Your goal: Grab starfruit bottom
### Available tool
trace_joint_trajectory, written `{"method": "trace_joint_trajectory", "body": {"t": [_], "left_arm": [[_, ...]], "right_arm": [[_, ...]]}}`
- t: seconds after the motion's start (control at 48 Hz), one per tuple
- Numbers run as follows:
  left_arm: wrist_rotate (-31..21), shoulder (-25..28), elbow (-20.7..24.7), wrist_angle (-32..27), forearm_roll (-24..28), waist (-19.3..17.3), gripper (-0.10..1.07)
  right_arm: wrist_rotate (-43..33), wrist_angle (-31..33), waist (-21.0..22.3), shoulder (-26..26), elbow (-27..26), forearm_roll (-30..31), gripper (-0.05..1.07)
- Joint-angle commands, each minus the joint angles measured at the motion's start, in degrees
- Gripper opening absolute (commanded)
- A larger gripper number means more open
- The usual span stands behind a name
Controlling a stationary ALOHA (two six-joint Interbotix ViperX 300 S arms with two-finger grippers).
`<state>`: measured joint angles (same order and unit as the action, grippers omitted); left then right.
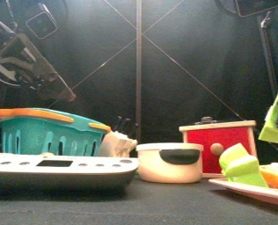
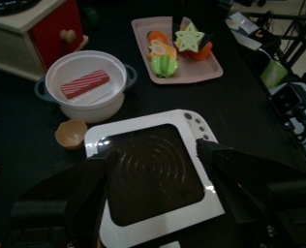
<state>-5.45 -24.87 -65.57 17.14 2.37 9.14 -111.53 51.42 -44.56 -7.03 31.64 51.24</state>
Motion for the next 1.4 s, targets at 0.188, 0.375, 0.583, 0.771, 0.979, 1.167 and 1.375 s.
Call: {"method": "trace_joint_trajectory", "body": {"t": [0.188,0.375,0.583,0.771,0.979,1.167,1.375], "left_arm": [[0.35,11.16,9.67,3.87,2.20,0.26,0.99],[0.09,21.62,17.93,3.60,5.19,0.26,0.99],[0.09,31.90,28.30,-1.49,5.27,0.26,0.99],[0.18,38.41,36.04,-5.19,5.27,1.05,0.99],[0.35,41.66,41.31,-8.26,5.98,3.16,0.99],[0.26,42.28,42.98,-9.14,7.03,4.39,0.99],[0.35,44.56,46.49,-9.14,7.82,4.48,0.99]], "right_arm": [[-0.35,4.75,-1.49,6.42,2.37,-0.62,0.67],[-0.62,5.45,-1.14,8.96,5.54,-2.55,0.67],[-0.53,5.45,-0.44,9.49,7.21,-4.57,0.67],[-0.97,5.54,-0.44,9.67,7.73,-4.83,0.67],[-0.62,5.45,-0.35,9.67,7.91,-5.27,0.67],[-0.53,5.45,-0.44,9.76,8.00,-5.80,0.67],[-0.53,5.36,-0.35,9.67,8.09,-6.06,0.67]]}}
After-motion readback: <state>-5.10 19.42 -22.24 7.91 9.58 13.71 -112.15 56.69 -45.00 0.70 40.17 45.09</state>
